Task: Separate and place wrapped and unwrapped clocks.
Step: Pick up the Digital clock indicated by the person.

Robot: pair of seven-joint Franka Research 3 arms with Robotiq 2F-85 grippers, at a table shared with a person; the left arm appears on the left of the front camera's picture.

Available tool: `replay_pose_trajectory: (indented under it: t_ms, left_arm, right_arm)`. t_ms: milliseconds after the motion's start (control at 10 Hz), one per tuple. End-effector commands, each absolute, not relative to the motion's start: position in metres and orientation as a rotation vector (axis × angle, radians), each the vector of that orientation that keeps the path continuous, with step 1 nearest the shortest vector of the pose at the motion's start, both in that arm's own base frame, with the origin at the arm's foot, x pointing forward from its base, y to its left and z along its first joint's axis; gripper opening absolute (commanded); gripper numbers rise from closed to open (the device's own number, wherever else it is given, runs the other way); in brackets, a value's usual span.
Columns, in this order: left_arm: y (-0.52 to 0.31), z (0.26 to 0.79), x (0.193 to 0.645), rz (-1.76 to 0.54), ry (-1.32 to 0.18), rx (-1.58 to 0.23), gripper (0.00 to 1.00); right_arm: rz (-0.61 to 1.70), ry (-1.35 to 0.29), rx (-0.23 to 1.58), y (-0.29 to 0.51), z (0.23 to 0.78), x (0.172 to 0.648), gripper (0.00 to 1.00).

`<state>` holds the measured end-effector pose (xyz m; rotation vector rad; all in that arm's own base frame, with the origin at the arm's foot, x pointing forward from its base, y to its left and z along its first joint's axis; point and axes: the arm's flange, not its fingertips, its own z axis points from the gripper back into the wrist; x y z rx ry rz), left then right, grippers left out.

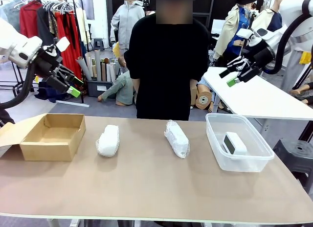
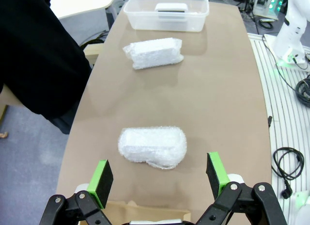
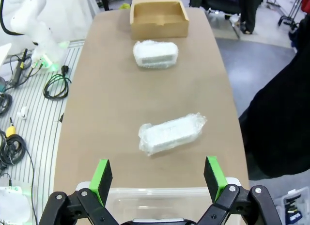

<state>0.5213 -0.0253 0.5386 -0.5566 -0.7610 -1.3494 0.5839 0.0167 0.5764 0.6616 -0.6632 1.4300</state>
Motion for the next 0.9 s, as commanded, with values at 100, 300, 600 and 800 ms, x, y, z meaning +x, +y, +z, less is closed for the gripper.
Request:
replay_pose_trajectory:
  t_ms: [100,300,600,800]
  left_arm:
    - [-0.0254,0.541,0.5213,-1.343,-0.765,-0.559,1.0]
    - [-0.0254,0.541,0.5213,-1.343,-0.765,-0.559,1.0]
    - [-0.0254,0.541,0.5213,-1.343,-0.765,-0.559,1.0]
    - [-0.0254,0.541,0.5213,-1.343,-0.765,-0.559,1.0]
  right_arm:
    - [1.437,-0.66,0.668,0.0175,0.5779,0.5828,1.0]
    - [1.437,-0.66,0.668,0.0175,0.5779,0.5828,1.0]
    - [1.437,-0.66,0.668,0.0175,0.5779,0.5828,1.0]
    - [1.437,-0.66,0.668,0.0175,0.5779,0.5828,1.0]
